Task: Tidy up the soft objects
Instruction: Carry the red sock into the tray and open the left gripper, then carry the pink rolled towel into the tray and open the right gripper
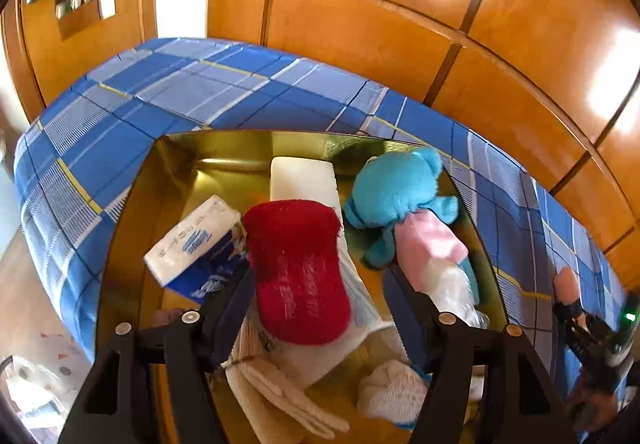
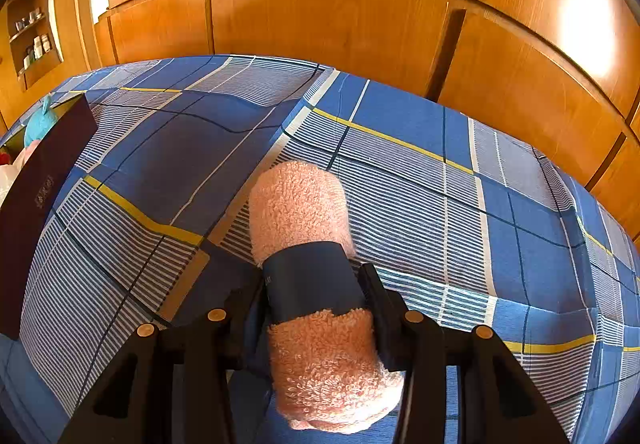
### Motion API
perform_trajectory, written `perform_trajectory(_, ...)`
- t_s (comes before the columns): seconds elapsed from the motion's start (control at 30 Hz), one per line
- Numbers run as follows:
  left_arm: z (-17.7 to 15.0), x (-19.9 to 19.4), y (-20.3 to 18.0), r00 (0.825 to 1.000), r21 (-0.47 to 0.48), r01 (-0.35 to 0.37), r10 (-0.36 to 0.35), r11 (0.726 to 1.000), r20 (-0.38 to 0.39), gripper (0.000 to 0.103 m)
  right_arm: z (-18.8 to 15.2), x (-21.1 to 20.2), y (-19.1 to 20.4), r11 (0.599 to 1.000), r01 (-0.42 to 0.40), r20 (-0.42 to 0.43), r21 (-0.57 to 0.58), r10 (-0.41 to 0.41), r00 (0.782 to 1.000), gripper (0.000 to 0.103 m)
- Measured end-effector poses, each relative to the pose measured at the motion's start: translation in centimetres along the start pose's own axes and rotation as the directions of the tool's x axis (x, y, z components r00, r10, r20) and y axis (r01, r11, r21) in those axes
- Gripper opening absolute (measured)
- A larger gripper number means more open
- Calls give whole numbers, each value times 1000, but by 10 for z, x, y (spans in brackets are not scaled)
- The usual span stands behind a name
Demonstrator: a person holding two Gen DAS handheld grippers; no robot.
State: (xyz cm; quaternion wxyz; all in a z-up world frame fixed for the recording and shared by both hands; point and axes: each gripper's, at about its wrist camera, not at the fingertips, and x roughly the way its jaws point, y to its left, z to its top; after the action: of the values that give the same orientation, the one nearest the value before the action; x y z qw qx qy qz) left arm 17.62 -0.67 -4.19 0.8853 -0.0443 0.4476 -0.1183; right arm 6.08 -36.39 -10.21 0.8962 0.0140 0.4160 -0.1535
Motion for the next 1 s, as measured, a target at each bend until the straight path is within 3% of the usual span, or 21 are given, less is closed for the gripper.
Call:
perform_trajectory(0.57, -55, -52, -13, 987, 46, -112, 106, 993, 123, 69, -1, -1, 4, 1000, 27, 6, -12, -26, 1000, 44)
perform_trajectory(1.0, -66, -61, 0, 980, 20, -137, 133, 990, 148, 69, -2, -2, 6, 999, 46, 10, -18, -46, 999, 44)
